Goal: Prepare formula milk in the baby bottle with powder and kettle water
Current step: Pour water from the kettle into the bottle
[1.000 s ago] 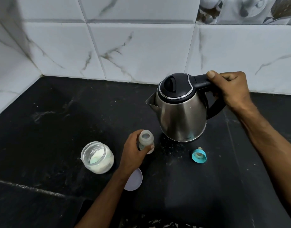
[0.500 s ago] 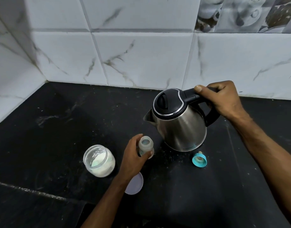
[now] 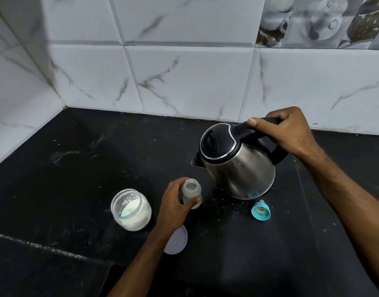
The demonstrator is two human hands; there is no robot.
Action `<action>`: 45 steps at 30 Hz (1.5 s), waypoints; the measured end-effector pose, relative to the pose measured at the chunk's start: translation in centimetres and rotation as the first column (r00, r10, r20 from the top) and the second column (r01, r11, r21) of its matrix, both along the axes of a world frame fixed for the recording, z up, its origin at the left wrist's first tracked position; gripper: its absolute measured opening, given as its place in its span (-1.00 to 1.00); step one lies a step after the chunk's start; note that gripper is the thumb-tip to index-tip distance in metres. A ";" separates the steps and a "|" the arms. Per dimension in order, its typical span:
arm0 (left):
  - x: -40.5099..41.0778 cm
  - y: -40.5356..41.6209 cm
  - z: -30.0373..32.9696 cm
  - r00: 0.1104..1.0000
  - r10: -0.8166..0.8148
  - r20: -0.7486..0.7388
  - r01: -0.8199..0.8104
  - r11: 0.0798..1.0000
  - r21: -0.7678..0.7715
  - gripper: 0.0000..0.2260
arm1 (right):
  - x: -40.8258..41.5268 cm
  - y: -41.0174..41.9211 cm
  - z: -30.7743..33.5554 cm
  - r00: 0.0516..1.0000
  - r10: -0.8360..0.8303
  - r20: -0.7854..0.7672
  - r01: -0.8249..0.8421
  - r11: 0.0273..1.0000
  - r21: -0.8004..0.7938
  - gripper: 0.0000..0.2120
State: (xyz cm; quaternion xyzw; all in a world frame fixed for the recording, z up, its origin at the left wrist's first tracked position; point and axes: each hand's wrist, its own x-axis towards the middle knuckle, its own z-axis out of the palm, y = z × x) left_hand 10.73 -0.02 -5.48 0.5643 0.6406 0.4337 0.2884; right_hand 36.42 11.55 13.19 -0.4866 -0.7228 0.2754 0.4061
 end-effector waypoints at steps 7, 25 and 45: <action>0.1 0.0 -0.3 1.000 0.003 0.031 -0.002 1.000 -0.012 -0.51 | -0.3 0.1 0.1 0.999 0.004 0.053 -0.004 1.000 -0.003 -0.20; 0.0 0.1 -0.1 1.000 -0.003 0.028 0.004 1.000 -0.020 -0.52 | -0.9 0.2 0.2 0.985 0.052 0.166 -0.061 0.997 0.050 -0.21; 0.0 0.3 -0.2 1.000 -0.008 0.006 0.008 0.999 -0.037 -0.52 | -1.6 0.3 0.3 0.969 0.060 0.241 -0.079 0.995 0.068 -0.20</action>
